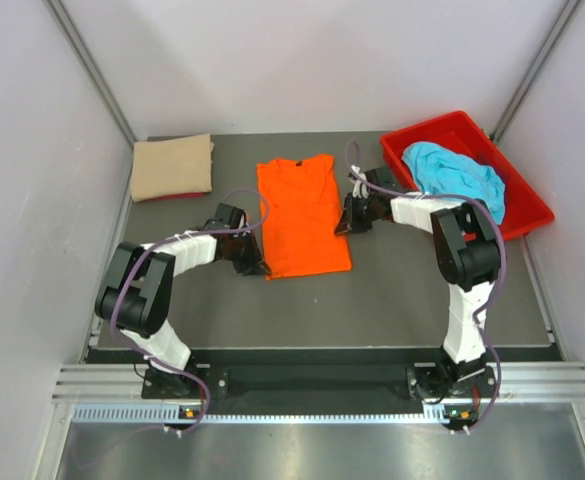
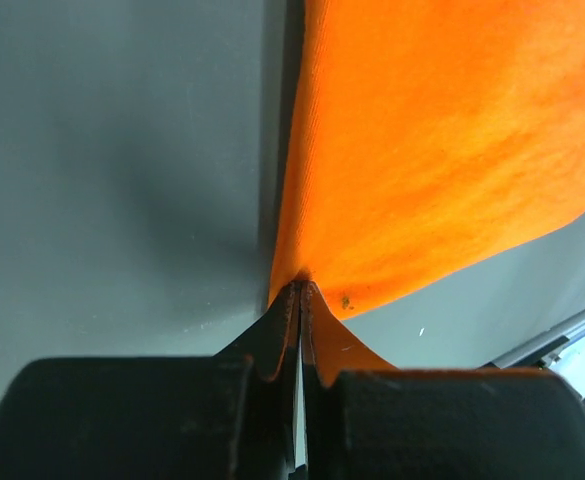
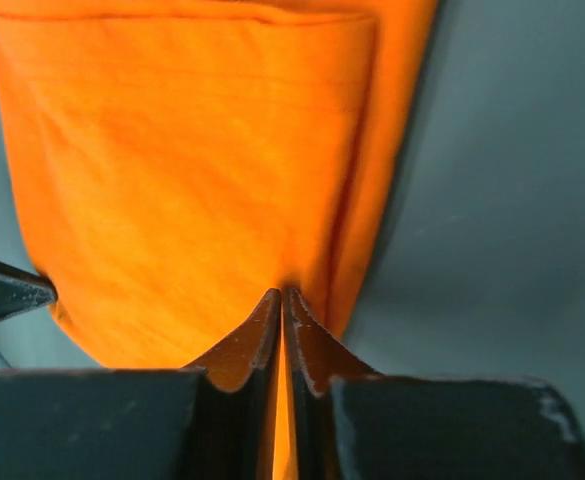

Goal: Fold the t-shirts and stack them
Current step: Fold the tshirt

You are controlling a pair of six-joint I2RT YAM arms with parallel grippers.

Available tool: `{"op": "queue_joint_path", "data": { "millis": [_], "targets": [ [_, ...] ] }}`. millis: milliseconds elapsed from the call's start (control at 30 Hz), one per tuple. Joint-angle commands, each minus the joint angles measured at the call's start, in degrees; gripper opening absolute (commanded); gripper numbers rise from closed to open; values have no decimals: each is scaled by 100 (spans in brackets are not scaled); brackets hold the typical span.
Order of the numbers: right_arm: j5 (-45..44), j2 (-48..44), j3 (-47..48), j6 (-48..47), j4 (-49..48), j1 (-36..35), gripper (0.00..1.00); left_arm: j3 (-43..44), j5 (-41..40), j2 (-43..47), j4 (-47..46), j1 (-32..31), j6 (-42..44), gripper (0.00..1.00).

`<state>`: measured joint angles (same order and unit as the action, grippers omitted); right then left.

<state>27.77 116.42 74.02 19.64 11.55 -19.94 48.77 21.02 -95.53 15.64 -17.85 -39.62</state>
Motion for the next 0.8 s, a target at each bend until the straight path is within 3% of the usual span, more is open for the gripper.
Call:
{"op": "queue_joint_path", "data": {
  "millis": [0,33,367,767],
  "targets": [
    [-184,179,201,-162,146,113,4,36,-773,-45,202,-17,94,1],
    [-236,153,209,-179,172,122,0,27,-827,-36,246,-17,103,1],
    [-88,3,859,-320,479,131,0,71,-898,-19,326,-17,147,1],
    [-395,1101,1870,-22,436,245,0,-17,-844,-27,255,-105,50,1]
  ]
}}
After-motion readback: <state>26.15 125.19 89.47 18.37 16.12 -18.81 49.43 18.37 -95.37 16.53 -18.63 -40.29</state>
